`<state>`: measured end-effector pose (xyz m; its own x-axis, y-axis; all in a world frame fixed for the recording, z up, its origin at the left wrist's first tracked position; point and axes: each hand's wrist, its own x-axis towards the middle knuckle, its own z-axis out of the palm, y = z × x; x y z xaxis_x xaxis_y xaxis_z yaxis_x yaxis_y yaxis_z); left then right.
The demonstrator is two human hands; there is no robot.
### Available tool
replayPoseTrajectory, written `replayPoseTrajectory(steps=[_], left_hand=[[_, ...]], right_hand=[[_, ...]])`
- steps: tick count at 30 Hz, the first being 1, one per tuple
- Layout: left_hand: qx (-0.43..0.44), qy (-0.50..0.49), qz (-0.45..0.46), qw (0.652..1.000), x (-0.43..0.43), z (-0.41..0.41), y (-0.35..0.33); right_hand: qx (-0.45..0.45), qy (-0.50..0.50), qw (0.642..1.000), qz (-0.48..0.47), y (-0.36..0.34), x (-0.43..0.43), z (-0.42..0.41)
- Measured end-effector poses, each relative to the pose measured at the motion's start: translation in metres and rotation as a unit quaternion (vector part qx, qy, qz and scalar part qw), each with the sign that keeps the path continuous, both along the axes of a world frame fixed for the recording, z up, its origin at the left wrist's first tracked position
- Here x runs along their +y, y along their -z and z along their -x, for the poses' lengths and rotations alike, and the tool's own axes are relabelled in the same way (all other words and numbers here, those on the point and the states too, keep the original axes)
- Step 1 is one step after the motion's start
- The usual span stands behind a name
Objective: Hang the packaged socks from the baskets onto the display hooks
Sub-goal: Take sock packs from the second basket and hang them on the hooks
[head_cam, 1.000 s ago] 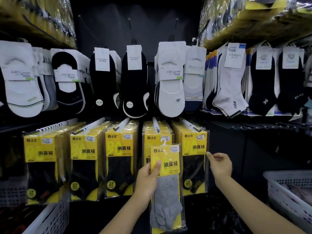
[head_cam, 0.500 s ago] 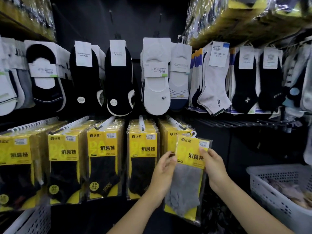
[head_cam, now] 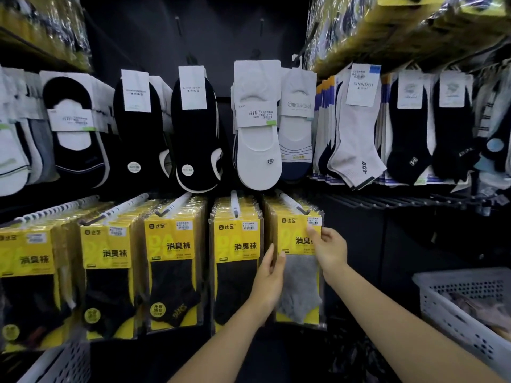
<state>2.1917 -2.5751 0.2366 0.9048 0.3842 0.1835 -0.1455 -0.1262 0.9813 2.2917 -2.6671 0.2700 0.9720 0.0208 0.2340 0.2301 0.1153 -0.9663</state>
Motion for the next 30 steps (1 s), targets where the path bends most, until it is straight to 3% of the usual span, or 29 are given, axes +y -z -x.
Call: replayPoseTrajectory(steps=[4, 8, 12, 16, 18, 20, 22, 23, 27, 30], left_hand=[[0.035, -0.012, -0.028, 0.999, 0.006, 0.007, 0.021], [0.064, -0.017, -0.095, 0.993, 0.021, 0.048, 0.076], [0.132, -0.023, -0.099, 0.986, 0.049, 0.123, 0.16], [0.244, -0.062, -0.038, 0.967, 0.071, 0.202, 0.243], [0.275, -0.108, -0.005, 0.955, 0.079, 0.238, 0.28], [0.299, -0.158, 0.013, 0.941, 0.088, 0.272, 0.313], [0.34, -0.184, 0.023, 0.922, 0.094, 0.304, 0.345], [0.359, -0.193, 0.032, 0.913, 0.097, 0.317, 0.359], [0.432, -0.194, 0.099, 0.875, 0.108, 0.345, 0.402], [0.447, -0.214, 0.126, 0.859, 0.115, 0.336, 0.416]], right_hand=[[0.015, 0.084, 0.996, 0.022, 0.028, -0.001, 0.006], [0.014, 0.091, 0.995, 0.031, 0.081, -0.009, 0.042], [0.038, 0.034, 0.998, 0.035, 0.168, -0.008, 0.106], [0.143, -0.075, 0.978, 0.131, 0.268, 0.004, 0.181], [0.181, -0.145, 0.948, 0.219, 0.316, 0.007, 0.212], [0.273, -0.245, 0.883, 0.293, 0.356, 0.008, 0.235], [0.382, -0.303, 0.816, 0.312, 0.384, 0.009, 0.249], [0.401, -0.299, 0.805, 0.319, 0.395, 0.01, 0.25], [0.358, -0.228, 0.839, 0.341, 0.418, 0.026, 0.247], [0.299, -0.208, 0.84, 0.403, 0.428, 0.038, 0.247]])
